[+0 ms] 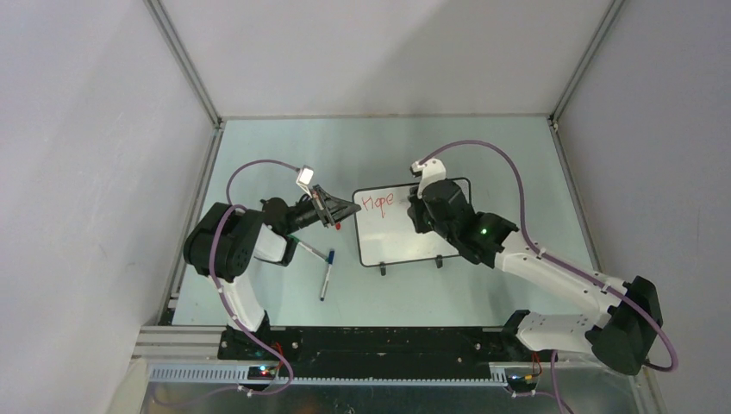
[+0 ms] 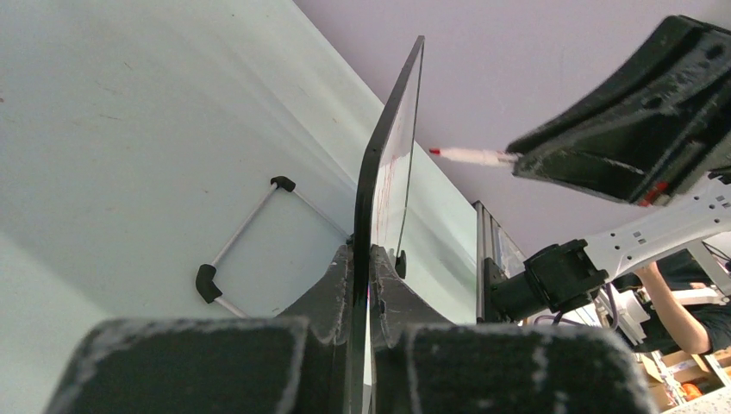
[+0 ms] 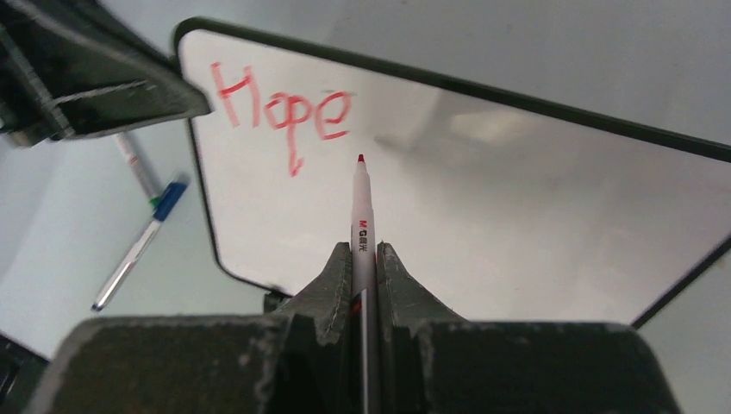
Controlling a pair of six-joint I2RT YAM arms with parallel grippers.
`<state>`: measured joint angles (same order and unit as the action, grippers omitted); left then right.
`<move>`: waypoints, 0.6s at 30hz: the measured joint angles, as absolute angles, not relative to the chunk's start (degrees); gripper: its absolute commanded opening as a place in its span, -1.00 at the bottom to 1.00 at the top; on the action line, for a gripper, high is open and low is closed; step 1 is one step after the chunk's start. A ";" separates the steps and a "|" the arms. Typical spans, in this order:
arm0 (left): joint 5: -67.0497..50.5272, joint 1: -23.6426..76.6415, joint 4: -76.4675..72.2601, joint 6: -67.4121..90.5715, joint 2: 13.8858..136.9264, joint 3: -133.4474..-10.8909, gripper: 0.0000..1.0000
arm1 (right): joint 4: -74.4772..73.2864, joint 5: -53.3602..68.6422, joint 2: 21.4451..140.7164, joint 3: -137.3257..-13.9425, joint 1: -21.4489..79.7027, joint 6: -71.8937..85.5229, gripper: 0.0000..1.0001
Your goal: Write a sentence on the whiteboard
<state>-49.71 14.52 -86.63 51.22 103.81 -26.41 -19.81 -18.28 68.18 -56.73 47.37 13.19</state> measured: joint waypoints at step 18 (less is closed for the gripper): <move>-49.69 14.57 -86.63 51.00 103.81 -26.41 -1.00 | -15.79 -20.51 68.16 -53.28 56.93 12.97 -1.00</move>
